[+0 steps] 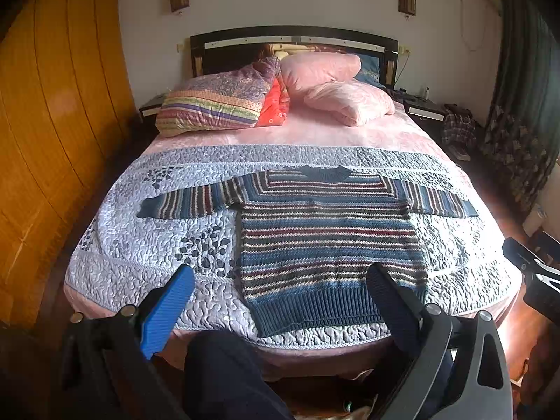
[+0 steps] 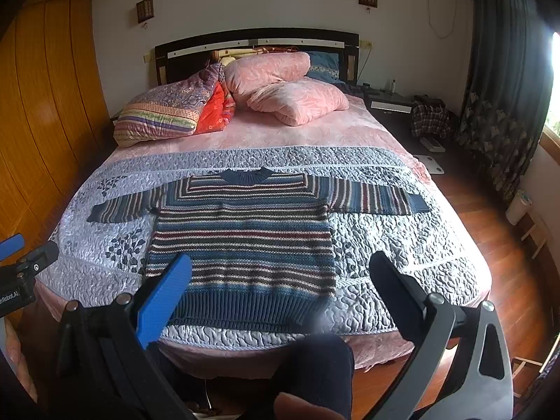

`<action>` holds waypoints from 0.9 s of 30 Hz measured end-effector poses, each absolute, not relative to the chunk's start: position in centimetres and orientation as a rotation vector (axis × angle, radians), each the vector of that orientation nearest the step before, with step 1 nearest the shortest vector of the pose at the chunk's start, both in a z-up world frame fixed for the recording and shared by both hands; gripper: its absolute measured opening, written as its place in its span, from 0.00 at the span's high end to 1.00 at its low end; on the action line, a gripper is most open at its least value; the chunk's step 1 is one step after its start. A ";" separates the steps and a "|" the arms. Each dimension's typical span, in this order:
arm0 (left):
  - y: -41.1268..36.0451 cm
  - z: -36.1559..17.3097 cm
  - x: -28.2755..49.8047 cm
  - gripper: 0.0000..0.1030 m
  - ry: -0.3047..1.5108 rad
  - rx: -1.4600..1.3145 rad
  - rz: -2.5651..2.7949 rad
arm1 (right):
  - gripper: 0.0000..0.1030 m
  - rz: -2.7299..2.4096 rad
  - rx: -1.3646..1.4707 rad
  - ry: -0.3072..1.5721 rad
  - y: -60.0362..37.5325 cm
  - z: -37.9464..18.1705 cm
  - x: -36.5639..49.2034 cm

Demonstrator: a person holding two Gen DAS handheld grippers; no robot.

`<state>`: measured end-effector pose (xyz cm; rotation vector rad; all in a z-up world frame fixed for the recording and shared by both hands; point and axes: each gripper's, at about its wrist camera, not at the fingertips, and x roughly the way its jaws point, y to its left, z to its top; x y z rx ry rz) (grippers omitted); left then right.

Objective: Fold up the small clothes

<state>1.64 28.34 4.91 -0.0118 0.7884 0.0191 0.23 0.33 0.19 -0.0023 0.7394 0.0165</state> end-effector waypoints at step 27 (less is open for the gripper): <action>28.5 5.1 2.4 0.04 0.802 -0.021 0.012 | 0.02 0.026 -0.003 0.738 0.4 -0.1 0.8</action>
